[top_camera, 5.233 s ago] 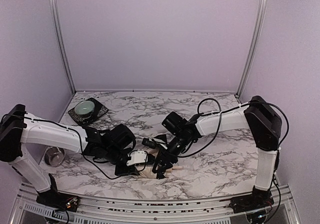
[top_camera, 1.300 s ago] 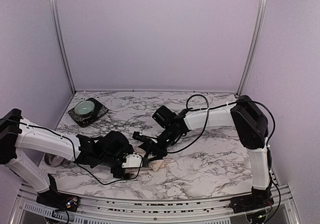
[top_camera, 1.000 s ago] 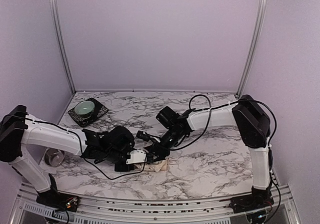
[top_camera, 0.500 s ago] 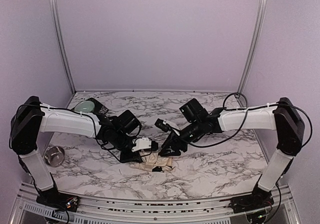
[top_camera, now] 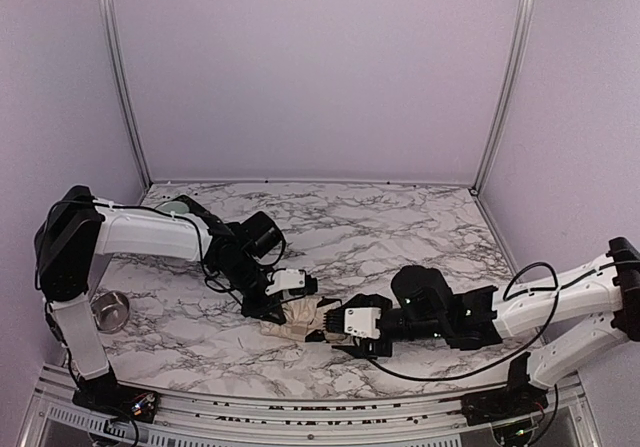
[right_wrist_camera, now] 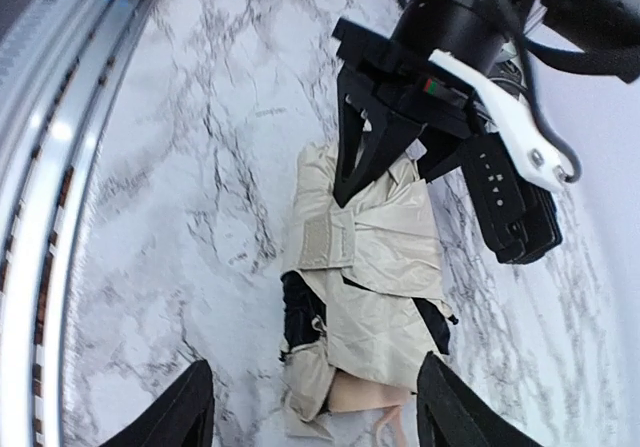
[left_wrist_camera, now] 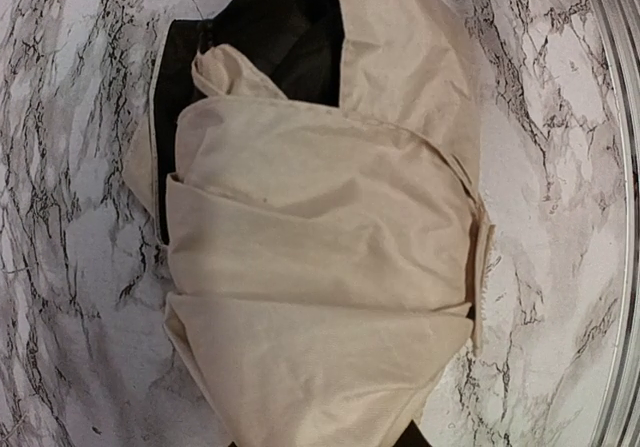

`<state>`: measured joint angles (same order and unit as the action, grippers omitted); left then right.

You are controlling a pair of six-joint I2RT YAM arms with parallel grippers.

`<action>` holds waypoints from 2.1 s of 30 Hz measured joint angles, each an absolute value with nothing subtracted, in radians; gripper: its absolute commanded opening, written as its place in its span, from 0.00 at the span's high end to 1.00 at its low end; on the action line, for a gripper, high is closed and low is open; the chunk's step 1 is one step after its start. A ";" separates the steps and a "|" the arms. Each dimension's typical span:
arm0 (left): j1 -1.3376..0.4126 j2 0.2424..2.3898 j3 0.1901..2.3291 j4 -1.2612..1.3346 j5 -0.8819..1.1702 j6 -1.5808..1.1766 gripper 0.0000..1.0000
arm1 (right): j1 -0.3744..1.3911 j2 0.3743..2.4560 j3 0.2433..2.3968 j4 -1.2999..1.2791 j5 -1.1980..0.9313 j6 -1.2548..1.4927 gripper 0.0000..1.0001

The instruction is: Put away the umbrella

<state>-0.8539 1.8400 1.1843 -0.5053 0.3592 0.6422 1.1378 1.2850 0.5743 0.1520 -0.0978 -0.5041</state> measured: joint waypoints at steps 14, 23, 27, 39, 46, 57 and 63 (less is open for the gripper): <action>-0.847 1.868 1.221 -0.555 0.398 0.657 0.75 | 1.199 1.692 0.756 0.222 0.228 -0.764 0.05; -0.840 1.868 1.221 -0.559 0.407 0.663 0.75 | 1.160 1.777 0.873 0.118 0.206 -0.797 0.19; -0.833 1.869 1.221 -0.559 0.414 0.663 0.75 | 1.142 1.794 0.910 0.066 0.177 -0.798 0.28; -0.824 1.868 1.207 -0.572 0.410 0.694 0.40 | 1.112 1.879 1.050 -0.097 0.109 -0.773 0.64; -0.799 1.773 1.084 -0.408 0.362 0.628 0.20 | 1.099 1.881 1.070 -0.125 0.059 -0.744 0.70; -0.825 1.284 0.675 -0.069 0.148 0.588 0.31 | 1.047 1.893 1.108 -0.177 -0.066 -0.607 0.71; -1.037 1.197 0.651 -0.067 0.030 0.640 0.18 | 1.019 1.926 1.190 -0.273 -0.161 -0.521 0.71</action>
